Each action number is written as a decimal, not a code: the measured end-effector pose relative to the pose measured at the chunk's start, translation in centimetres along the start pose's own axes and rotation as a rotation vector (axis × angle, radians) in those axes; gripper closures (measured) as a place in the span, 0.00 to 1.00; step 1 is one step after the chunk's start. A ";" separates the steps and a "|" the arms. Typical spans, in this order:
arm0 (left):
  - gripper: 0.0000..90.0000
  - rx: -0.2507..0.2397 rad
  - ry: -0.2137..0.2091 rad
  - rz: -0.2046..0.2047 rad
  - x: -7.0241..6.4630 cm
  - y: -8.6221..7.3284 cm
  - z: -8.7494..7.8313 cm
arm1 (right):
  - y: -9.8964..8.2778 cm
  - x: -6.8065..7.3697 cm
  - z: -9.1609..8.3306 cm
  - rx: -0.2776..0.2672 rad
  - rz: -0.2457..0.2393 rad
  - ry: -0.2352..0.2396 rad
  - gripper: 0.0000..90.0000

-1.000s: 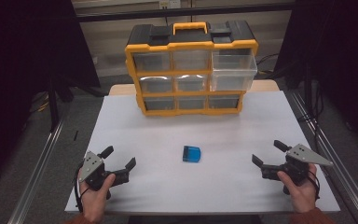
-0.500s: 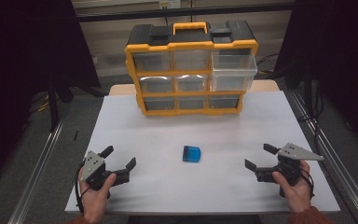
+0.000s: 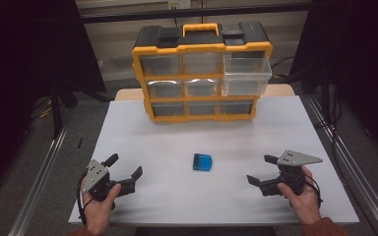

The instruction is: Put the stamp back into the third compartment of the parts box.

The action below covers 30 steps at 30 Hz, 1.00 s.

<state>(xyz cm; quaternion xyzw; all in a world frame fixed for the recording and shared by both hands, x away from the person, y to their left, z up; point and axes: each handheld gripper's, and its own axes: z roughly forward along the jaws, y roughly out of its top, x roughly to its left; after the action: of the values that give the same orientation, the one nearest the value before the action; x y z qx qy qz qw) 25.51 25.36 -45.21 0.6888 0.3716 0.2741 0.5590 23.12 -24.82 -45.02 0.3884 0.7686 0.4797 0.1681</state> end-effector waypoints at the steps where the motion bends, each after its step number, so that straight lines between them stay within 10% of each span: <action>1: 0.04 0.003 0.003 0.000 0.0 0.0 0.0 | 0.1 0.1 0.2 0.013 -0.005 0.007 0.04; 16: 0.04 0.004 0.008 0.007 0.1 -0.1 0.0 | 2.0 0.6 2.3 0.102 0.026 0.162 0.06; 30: 0.04 -0.004 0.008 -0.013 0.1 0.0 0.2 | 4.0 1.3 5.2 0.107 0.008 0.213 0.05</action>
<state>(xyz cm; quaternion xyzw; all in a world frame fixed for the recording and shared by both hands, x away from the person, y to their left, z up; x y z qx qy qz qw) 25.71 25.36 -45.28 0.6839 0.3779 0.2740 0.5606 27.32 -19.75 -43.87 0.3466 0.8050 0.4774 0.0625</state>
